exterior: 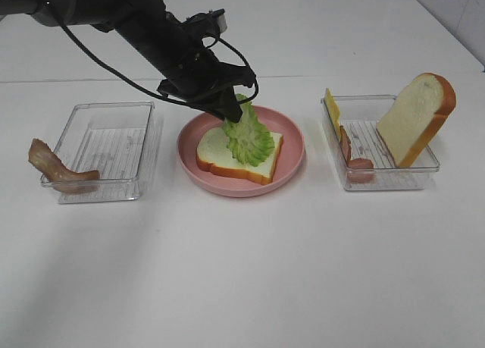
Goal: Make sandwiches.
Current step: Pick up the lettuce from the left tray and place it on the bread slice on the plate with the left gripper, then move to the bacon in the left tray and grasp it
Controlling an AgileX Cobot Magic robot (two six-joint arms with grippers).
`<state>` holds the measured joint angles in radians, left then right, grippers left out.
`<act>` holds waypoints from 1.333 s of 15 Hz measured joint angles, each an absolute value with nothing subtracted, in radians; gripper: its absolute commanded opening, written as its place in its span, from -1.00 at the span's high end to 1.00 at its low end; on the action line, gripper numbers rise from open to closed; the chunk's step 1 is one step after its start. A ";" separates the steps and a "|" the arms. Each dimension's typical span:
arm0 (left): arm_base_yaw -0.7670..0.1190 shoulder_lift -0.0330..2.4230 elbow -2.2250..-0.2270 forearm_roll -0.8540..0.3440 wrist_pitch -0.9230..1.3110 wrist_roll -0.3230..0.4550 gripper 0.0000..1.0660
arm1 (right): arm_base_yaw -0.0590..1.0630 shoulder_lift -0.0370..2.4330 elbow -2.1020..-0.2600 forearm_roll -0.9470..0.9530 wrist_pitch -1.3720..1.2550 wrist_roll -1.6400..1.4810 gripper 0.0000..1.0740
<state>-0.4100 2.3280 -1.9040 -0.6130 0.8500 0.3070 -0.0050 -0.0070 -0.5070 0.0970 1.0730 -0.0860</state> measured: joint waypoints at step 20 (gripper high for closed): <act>-0.230 2.115 -1.974 -0.281 1.207 -0.016 -0.37 | -0.005 -0.007 -0.507 0.099 1.073 -0.086 -0.41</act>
<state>-0.2300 2.1150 -1.9740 -0.2810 1.2070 -0.0160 -0.0050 -0.0070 -0.5070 0.0990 1.0730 -0.0860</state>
